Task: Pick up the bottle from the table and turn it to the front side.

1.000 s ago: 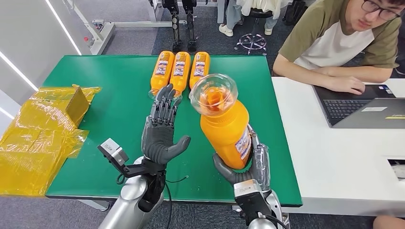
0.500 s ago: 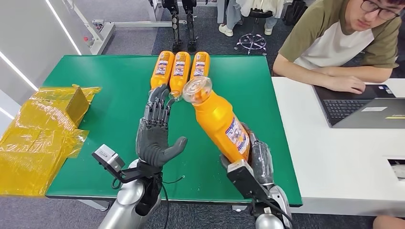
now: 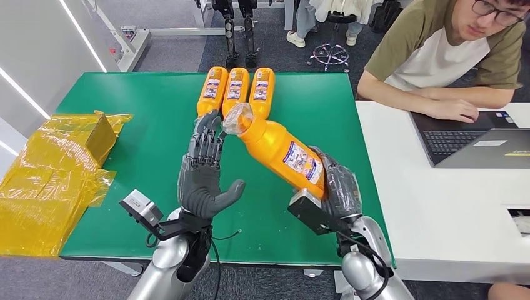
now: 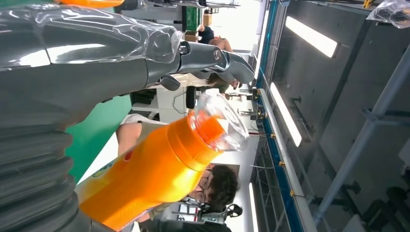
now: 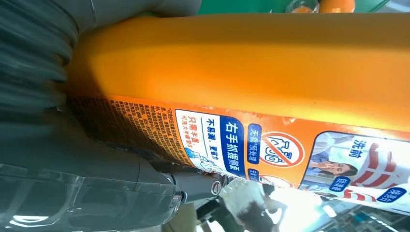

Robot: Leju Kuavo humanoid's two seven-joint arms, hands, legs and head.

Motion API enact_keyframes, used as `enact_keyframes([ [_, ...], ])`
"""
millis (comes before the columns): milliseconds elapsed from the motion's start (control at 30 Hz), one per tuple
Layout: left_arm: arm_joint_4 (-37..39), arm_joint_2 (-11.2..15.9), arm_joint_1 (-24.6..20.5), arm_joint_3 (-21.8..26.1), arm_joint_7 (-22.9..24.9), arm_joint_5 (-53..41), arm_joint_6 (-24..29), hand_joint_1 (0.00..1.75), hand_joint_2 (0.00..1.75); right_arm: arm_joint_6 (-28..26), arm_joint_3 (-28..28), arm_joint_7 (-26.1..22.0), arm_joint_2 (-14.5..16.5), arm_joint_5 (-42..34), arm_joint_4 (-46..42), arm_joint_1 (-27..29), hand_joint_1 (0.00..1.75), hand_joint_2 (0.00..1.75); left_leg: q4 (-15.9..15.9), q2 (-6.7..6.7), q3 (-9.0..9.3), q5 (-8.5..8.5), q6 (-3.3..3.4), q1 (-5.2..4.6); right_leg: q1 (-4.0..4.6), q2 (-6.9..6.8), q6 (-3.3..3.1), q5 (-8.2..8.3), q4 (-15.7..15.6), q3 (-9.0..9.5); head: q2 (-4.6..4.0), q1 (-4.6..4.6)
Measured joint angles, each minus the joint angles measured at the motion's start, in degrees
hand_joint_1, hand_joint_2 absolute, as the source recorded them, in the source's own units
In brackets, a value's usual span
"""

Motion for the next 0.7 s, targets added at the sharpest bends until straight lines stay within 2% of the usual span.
enact_keyframes([
  [233,0.30,0.02,-0.64,0.00,0.32,1.34,-0.82,0.00,1.75,0.11,4.16,-7.95,0.05,-0.68,2.86,-2.19,1.75,1.75,0.00,0.00,0.00,0.00,0.00,0.01,0.01,-0.01,0.00,0.00,0.00,0.00,0.00,-0.01],
  [333,0.67,0.03,-0.84,0.00,0.48,1.63,-1.11,0.00,1.75,-0.61,6.20,-9.87,0.28,-1.30,3.51,-2.43,1.75,1.75,0.00,0.00,0.00,0.00,0.00,0.01,0.01,0.00,0.00,0.00,0.00,0.00,0.00,-0.01],
  [533,1.09,0.02,-0.97,-0.01,0.52,1.93,-1.41,0.00,1.75,-0.68,8.23,-10.12,0.90,-1.99,4.16,-2.48,1.75,1.75,0.00,0.00,0.00,0.00,0.00,0.00,0.00,0.00,0.00,-0.01,0.00,0.00,0.00,-0.01],
  [700,1.23,0.13,-0.96,0.00,0.53,2.07,-1.41,0.00,1.75,2.41,9.35,-6.31,1.63,-0.93,5.58,-2.54,1.75,1.75,0.00,0.00,0.00,0.00,0.00,0.00,0.00,-0.01,0.00,-0.01,0.00,0.00,0.00,-0.01],
])
